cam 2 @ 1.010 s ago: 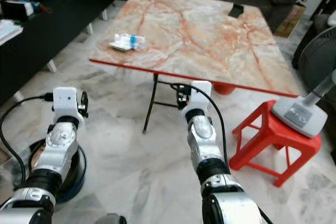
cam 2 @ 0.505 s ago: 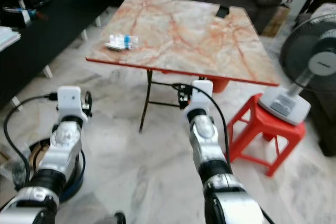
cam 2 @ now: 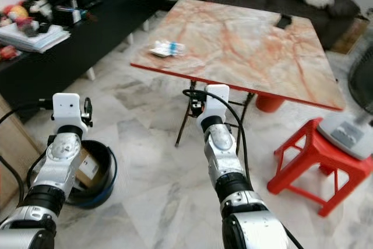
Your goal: Picking trash to rubbish bin
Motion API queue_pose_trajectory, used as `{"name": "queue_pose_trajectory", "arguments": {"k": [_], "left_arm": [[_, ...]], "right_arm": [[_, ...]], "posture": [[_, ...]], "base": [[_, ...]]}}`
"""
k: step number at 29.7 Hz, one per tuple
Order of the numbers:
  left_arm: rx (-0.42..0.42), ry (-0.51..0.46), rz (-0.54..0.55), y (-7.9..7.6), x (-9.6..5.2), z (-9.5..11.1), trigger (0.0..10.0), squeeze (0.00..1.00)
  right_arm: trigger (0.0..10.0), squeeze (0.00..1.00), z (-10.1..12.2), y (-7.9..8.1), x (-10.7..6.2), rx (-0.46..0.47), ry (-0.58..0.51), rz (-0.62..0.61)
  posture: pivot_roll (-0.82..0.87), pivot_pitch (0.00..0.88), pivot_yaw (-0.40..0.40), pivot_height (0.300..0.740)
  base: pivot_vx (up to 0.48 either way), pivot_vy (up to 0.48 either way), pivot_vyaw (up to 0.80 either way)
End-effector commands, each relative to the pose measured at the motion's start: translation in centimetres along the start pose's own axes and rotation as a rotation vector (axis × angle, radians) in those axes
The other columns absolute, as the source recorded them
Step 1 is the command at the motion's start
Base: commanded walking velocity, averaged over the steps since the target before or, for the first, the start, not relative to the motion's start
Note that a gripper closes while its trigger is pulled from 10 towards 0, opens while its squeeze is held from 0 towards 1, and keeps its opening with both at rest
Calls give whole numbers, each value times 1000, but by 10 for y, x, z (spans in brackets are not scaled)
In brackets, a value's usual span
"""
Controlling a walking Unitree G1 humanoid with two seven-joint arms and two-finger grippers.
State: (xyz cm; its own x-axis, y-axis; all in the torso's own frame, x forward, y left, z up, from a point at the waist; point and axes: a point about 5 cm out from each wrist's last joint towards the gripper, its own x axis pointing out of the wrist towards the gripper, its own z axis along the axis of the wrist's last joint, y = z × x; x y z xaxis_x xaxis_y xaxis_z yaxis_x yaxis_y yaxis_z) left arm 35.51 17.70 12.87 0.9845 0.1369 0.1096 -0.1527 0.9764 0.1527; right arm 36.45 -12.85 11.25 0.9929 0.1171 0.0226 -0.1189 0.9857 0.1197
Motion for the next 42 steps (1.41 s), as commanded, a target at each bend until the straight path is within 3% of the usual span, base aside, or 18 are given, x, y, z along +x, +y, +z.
{"name": "queue_pose_trajectory", "arguments": {"k": [1, 7, 23, 31, 42], "left_arm": [[25, -10, 22, 10, 3, 3, 10000, 0], [28, -15, 26, 11, 3, 4, 10000, 0], [47, -57, 43, 16, 5, 12, 10000, 0], [52, -68, 46, 17, 5, 15, 10000, 0], [56, -77, 47, 17, 6, 18, 10000, 0]], "right_arm": [[10000, 0, 9, 11, 6, 19, -29, 28], [10000, 0, 12, 11, 7, 25, -40, 23], [10000, 0, 17, 18, 6, -14, -81, 78], [10000, 0, 17, 21, 6, -15, -88, 94], [10000, 0, 16, 21, 5, -9, -87, 94]], "posture": [[94, 45, -96, 740], [94, 57, -99, 740], [98, 58, -105, 740], [102, 61, -105, 740], [100, 60, -103, 740]], "base": [[416, 0, 0], [417, 0, -614], [393, 0, 0], [297, 0, 740], [302, 0, 0]]}}
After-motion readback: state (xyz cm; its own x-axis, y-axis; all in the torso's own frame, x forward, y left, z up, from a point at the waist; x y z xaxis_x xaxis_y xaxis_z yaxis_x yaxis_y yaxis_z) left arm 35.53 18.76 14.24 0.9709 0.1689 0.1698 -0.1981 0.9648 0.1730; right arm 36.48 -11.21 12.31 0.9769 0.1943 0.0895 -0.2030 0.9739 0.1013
